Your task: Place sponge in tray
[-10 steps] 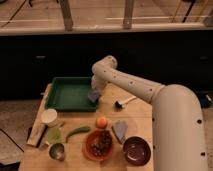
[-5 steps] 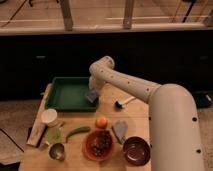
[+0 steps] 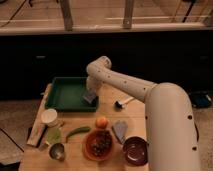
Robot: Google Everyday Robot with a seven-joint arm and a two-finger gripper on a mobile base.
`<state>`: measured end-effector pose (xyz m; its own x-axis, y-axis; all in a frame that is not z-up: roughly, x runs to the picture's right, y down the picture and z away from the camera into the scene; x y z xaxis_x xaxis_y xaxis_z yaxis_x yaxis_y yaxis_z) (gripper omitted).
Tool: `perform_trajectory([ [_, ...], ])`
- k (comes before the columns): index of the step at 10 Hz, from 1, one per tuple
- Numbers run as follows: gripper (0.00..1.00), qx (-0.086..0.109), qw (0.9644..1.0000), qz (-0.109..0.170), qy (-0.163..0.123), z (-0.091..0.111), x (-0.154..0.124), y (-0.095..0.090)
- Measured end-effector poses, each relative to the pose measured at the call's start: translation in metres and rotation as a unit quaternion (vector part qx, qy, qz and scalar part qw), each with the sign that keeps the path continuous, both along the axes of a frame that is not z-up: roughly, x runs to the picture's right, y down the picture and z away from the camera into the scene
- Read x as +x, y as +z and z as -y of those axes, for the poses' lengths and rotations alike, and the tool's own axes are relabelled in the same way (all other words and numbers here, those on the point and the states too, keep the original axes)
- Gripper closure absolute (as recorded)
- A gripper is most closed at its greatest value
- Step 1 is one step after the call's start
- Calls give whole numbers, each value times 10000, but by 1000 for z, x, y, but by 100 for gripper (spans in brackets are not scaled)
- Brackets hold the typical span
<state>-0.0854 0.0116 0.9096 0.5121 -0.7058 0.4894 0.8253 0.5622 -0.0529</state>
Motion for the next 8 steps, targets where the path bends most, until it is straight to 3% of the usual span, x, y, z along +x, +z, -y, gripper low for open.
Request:
perform_trajectory([
  [5,99,20,9997,134,-194,0,-13,1],
  [8,91,44,9991,260,-340,0,-25,2],
])
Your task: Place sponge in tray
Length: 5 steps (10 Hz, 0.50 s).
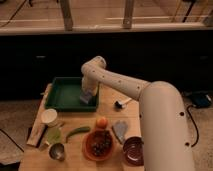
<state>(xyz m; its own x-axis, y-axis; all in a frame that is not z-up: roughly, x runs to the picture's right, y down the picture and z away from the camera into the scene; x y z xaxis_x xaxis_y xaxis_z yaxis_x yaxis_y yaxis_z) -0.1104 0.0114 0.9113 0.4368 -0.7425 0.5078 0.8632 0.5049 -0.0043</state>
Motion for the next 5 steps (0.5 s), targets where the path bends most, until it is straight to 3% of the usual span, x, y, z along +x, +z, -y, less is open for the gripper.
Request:
perform_trajectory([
  [5,91,28,9996,167,-228,0,-15,2],
])
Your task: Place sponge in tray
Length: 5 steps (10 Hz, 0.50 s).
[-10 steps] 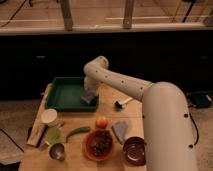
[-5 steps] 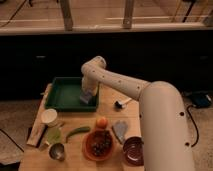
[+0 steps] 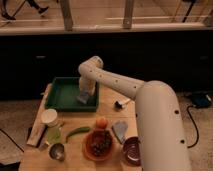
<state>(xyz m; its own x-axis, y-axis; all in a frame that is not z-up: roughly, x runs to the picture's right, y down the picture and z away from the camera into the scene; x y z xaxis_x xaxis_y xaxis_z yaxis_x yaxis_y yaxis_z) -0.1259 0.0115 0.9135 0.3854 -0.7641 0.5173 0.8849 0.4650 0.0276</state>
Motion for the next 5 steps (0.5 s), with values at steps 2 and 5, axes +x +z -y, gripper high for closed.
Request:
perform_trajectory([
  [2,91,-7,10000,36,-59,0,-2,1],
  [5,91,1,9998,132,-176,0,-14,2],
])
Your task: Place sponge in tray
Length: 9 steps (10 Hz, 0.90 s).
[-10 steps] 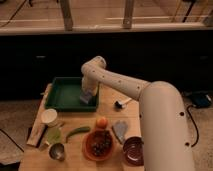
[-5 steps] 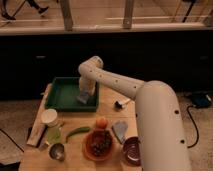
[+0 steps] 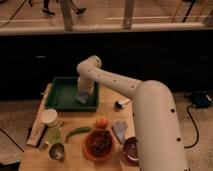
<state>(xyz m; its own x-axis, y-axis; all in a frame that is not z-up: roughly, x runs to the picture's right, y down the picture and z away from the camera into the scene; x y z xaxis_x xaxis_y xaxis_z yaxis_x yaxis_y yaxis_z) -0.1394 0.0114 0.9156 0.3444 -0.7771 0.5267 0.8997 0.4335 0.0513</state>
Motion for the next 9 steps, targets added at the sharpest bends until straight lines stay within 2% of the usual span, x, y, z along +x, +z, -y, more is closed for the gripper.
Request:
perform_trajectory([
  [3,90,-1,9998,92,-167,1,-2,2],
  [5,77,-35,9998,101,-191,2,-3,1],
  [9,77,-85,9995,148,-268,4,-1,2],
])
